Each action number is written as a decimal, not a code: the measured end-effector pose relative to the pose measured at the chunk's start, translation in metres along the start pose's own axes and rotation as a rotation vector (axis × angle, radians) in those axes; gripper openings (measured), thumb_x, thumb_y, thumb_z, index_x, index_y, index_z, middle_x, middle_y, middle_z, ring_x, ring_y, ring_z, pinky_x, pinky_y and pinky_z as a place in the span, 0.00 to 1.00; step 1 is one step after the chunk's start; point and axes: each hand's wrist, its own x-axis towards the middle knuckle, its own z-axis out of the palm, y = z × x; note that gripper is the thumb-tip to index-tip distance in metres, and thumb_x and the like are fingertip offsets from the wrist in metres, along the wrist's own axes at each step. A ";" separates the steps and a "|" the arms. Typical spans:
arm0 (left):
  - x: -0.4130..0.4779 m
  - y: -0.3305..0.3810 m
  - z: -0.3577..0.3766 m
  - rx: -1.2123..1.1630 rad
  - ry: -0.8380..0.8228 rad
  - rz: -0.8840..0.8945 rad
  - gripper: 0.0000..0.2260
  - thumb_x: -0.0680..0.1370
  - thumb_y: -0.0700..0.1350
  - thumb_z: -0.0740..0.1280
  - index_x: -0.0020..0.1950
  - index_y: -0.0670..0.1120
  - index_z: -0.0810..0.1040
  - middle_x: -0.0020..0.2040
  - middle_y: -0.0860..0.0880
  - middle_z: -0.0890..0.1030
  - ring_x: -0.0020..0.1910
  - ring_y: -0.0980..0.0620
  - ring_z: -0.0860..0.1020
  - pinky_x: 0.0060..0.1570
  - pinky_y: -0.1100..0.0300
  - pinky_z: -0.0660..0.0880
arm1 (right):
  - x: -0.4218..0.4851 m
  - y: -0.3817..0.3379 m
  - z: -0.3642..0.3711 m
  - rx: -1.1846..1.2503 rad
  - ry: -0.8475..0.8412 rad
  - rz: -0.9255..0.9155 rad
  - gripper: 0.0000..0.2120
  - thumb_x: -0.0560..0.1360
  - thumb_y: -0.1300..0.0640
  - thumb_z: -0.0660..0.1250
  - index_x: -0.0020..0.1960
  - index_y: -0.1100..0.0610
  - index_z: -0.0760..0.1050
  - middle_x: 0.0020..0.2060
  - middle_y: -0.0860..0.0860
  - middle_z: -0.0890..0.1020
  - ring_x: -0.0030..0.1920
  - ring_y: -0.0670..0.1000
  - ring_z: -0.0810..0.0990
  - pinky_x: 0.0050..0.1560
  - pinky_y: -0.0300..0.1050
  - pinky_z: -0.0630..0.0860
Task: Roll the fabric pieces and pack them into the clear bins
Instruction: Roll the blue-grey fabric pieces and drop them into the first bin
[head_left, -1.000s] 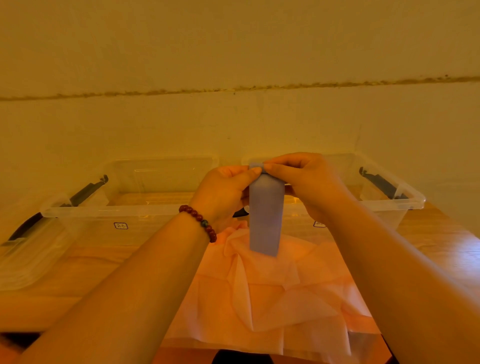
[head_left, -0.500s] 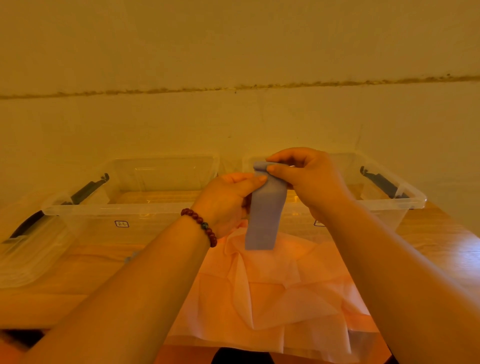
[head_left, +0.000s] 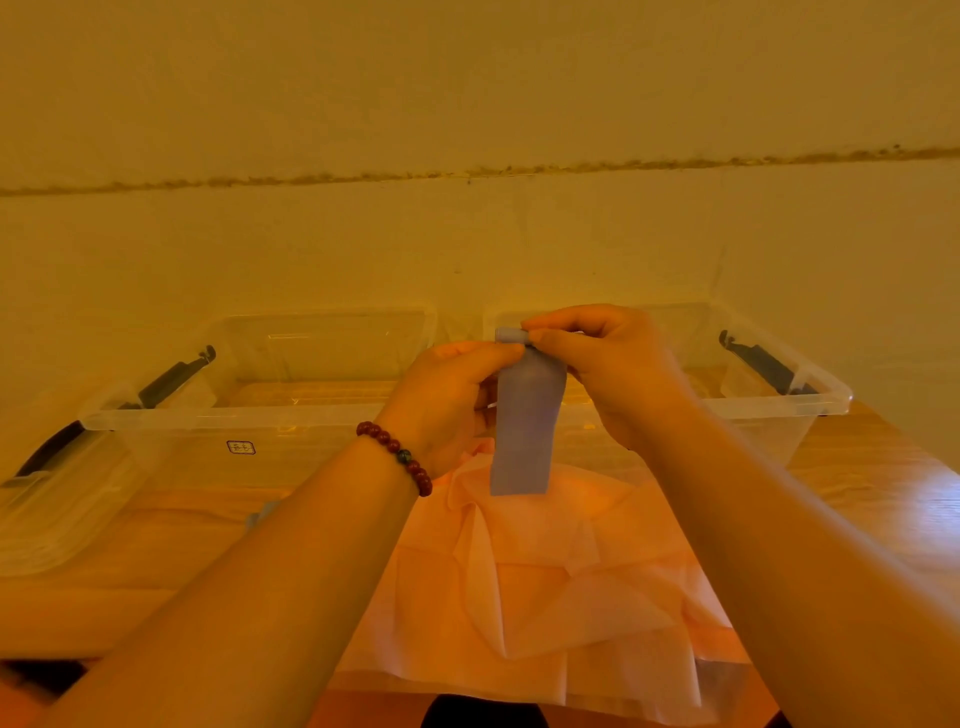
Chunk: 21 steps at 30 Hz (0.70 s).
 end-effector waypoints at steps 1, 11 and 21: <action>0.000 0.001 0.001 -0.003 0.003 -0.002 0.06 0.79 0.44 0.65 0.47 0.43 0.79 0.32 0.49 0.80 0.33 0.54 0.78 0.33 0.61 0.74 | 0.000 0.000 0.000 -0.004 -0.013 -0.009 0.09 0.73 0.66 0.71 0.40 0.53 0.82 0.41 0.52 0.84 0.47 0.51 0.83 0.54 0.51 0.79; 0.001 0.000 0.001 0.114 0.005 0.072 0.10 0.81 0.42 0.61 0.41 0.43 0.77 0.21 0.55 0.73 0.21 0.61 0.71 0.23 0.67 0.69 | -0.001 0.003 -0.005 0.018 -0.043 0.086 0.05 0.74 0.63 0.71 0.50 0.61 0.82 0.49 0.58 0.84 0.50 0.53 0.83 0.50 0.44 0.80; 0.002 -0.008 -0.003 0.117 -0.017 -0.015 0.08 0.80 0.46 0.63 0.50 0.44 0.81 0.51 0.40 0.80 0.50 0.43 0.78 0.54 0.42 0.74 | -0.003 0.003 -0.002 0.012 -0.013 0.035 0.08 0.74 0.66 0.70 0.42 0.52 0.81 0.44 0.56 0.82 0.46 0.52 0.81 0.50 0.51 0.79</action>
